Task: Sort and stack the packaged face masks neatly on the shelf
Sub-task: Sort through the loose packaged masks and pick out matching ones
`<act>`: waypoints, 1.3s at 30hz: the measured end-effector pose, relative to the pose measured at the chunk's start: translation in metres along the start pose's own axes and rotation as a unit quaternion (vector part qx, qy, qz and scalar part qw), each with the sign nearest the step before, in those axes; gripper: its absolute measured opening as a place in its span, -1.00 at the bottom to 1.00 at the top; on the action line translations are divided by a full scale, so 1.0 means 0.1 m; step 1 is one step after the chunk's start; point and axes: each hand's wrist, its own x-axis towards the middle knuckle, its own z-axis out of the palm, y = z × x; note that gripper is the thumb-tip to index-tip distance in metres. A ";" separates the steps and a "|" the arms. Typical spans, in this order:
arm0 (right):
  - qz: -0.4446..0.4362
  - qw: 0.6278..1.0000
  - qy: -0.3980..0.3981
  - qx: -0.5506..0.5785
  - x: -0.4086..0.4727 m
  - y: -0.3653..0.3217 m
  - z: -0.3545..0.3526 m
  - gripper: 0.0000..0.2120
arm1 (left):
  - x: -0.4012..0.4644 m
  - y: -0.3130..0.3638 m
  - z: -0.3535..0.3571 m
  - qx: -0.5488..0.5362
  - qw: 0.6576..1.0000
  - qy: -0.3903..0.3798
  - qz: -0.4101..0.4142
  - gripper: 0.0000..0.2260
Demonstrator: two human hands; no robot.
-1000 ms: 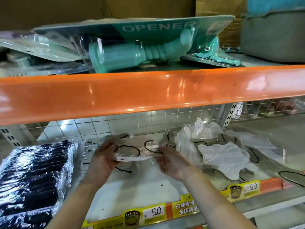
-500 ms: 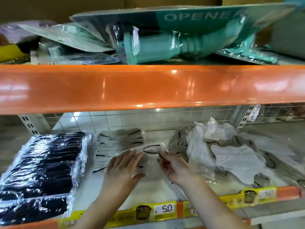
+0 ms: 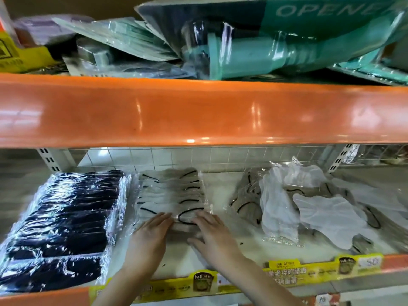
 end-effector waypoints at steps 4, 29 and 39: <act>-0.035 0.996 0.079 -0.011 0.09 -0.05 0.16 -0.71 | 0.00 -0.06 0.05 0.043 0.998 -0.040 0.021 -0.61; -0.002 0.996 0.081 -0.032 0.15 0.03 0.07 -0.66 | -0.01 0.47 0.12 -0.009 0.997 -0.075 -0.028 -0.59; 0.094 0.993 0.031 -0.067 0.01 0.63 -0.47 -0.62 | 0.46 1.24 0.26 -0.140 0.983 -0.115 -0.028 -0.62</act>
